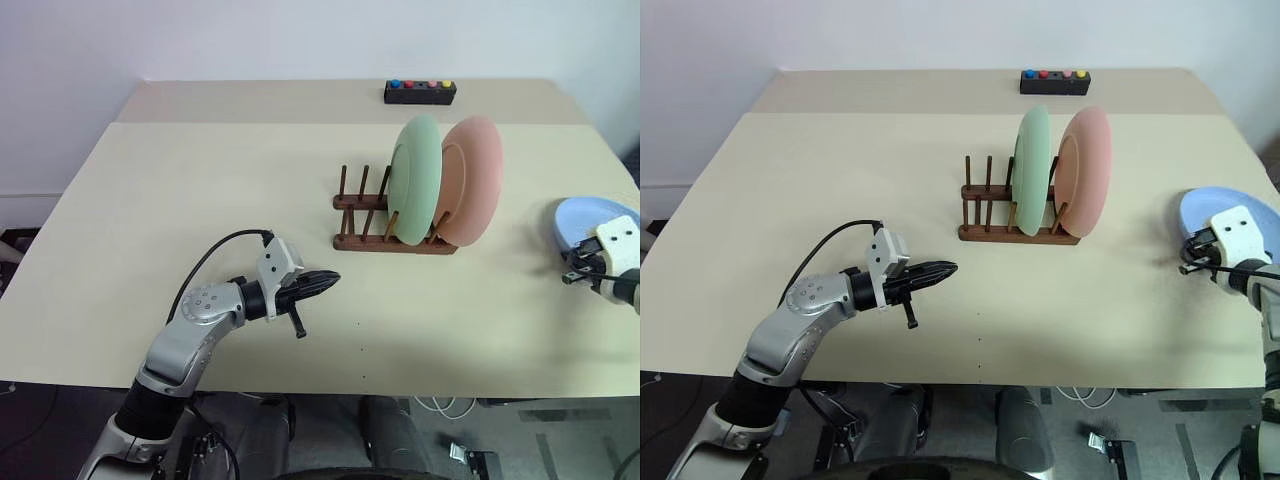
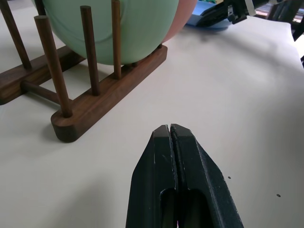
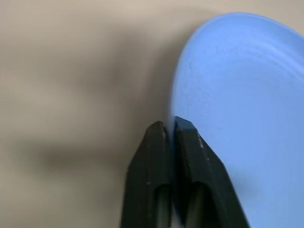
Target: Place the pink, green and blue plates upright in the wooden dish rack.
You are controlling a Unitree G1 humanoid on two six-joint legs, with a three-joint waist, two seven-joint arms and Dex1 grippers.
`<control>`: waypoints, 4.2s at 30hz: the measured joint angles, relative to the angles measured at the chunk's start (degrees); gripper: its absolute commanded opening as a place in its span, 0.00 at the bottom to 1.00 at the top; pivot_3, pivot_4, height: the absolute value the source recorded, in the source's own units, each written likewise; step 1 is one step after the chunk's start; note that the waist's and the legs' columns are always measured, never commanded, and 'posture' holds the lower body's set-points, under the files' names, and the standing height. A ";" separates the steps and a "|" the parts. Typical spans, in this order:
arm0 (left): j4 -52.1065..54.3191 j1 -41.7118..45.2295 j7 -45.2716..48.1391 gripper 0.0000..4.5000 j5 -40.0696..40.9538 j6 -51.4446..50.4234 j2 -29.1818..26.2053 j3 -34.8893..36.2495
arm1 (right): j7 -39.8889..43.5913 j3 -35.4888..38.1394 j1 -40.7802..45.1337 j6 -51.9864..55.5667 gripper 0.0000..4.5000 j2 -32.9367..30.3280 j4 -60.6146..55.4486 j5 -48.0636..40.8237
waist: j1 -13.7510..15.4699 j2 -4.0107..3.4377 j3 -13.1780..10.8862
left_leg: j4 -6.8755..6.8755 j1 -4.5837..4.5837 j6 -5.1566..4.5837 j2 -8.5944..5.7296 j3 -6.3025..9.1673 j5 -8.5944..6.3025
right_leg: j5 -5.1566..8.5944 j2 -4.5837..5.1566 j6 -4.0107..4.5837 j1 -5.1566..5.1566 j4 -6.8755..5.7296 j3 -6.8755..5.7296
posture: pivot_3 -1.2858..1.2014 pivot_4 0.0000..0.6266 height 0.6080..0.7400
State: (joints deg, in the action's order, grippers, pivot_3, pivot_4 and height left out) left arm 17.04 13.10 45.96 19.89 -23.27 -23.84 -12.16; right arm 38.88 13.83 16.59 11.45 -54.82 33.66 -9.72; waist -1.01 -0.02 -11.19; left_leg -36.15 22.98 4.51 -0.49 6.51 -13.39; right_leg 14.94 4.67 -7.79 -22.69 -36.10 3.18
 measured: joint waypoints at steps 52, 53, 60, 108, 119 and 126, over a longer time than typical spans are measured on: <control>-2.30 -3.98 -3.97 0.00 -1.07 1.74 -5.14 9.63 | -32.38 -4.38 16.02 22.02 0.02 43.32 -55.58 -58.94 | -1.55 -0.22 -0.10 | 0.14 0.30 0.00 0.07 0.09 0.00 | -0.03 -0.05 -0.02 -0.56 -0.33 -0.04 | 0.52 0.24 0.96; -2.31 -3.98 -3.97 0.00 -1.11 1.74 -5.14 9.63 | -32.57 -4.59 15.49 22.19 0.02 43.45 -55.59 -58.95 | -1.53 -0.22 -0.10 | 0.13 0.30 0.00 0.07 0.09 0.00 | -0.03 -0.05 -0.01 -0.56 -0.33 -0.04 | 0.52 0.24 0.96; -2.33 -3.98 -4.00 0.00 -1.17 2.22 -5.14 9.64 | -33.02 -5.89 14.69 23.25 0.02 43.99 -56.35 -59.31 | -1.52 -0.22 -0.10 | 0.12 0.31 0.00 0.07 0.09 0.00 | -0.03 -0.05 -0.02 -0.56 -0.33 -0.04 | 0.52 0.24 0.96; -2.30 -3.74 -3.74 0.00 0.76 5.09 -3.00 10.85 | -13.73 -11.99 15.16 22.96 0.79 27.84 -62.05 -41.81 | -1.29 -0.20 -0.10 | 0.08 0.34 0.00 0.07 0.09 0.00 | -0.03 -0.04 -0.02 -0.54 -0.25 -0.05 | 0.52 0.24 0.96; -2.27 -2.72 -4.75 0.00 0.73 4.40 -2.98 10.84 | 2.44 9.24 8.45 20.16 0.79 6.17 -59.27 -40.45 | 0.14 -0.11 -0.13 | 0.04 0.38 -0.01 0.05 0.06 0.00 | -0.03 -0.03 -0.02 -0.47 -0.11 -0.06 | 0.52 0.24 0.96; -3.35 0.55 -5.59 0.00 0.46 3.47 -2.13 10.55 | 14.02 24.95 -13.96 19.27 0.79 1.93 -48.61 -35.95 | 0.41 0.04 -0.10 | -0.03 0.32 -0.01 0.05 0.03 0.00 | -0.02 -0.03 -0.01 -0.32 -0.07 -0.06 | 0.52 0.24 0.96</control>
State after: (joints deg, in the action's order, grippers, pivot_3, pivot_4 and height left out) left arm 13.69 13.65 40.37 20.35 -19.80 -25.96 -1.61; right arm 52.90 38.78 2.64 30.72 -52.89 -14.96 -45.67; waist -0.60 0.02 -11.29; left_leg -36.18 23.29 4.50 -0.43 6.54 -13.39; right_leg 14.91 4.64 -7.81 -23.01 -36.17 3.12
